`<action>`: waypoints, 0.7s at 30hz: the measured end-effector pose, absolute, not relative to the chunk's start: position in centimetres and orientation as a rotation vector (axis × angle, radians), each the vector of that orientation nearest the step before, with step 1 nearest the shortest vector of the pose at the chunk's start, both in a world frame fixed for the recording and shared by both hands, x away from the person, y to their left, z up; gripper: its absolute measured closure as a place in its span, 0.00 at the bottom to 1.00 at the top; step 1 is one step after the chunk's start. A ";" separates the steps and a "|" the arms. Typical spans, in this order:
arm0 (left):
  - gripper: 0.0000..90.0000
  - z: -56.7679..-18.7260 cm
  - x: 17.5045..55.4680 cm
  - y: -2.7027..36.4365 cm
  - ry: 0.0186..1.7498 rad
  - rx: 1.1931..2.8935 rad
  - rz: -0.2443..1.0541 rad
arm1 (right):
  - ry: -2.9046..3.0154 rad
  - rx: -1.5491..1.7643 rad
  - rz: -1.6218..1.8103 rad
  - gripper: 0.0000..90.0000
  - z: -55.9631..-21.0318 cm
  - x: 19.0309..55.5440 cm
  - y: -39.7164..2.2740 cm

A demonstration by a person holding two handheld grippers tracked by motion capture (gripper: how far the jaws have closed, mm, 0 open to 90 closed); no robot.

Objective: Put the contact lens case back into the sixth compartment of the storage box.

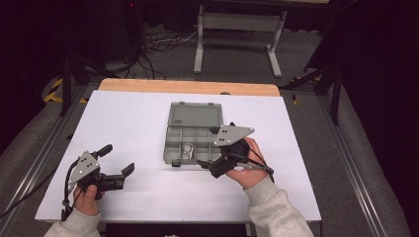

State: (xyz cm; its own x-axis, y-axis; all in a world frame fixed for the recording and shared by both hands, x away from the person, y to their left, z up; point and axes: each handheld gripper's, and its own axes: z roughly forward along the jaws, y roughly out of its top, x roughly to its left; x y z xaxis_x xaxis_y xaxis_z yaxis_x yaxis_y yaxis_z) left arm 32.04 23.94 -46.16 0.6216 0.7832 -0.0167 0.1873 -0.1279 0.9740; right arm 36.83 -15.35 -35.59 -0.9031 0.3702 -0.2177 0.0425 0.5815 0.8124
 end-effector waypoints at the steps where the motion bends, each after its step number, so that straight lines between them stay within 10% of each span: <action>1: 0.02 -46.2 32.0 23.9 0.816 1.652 0.621 | 2.442 0.341 1.252 0.00 -35.7 36.6 -15.6; 21: 0.02 -46.2 32.0 23.8 0.816 1.662 0.628 | 2.298 0.457 1.399 0.00 -39.6 34.3 -20.1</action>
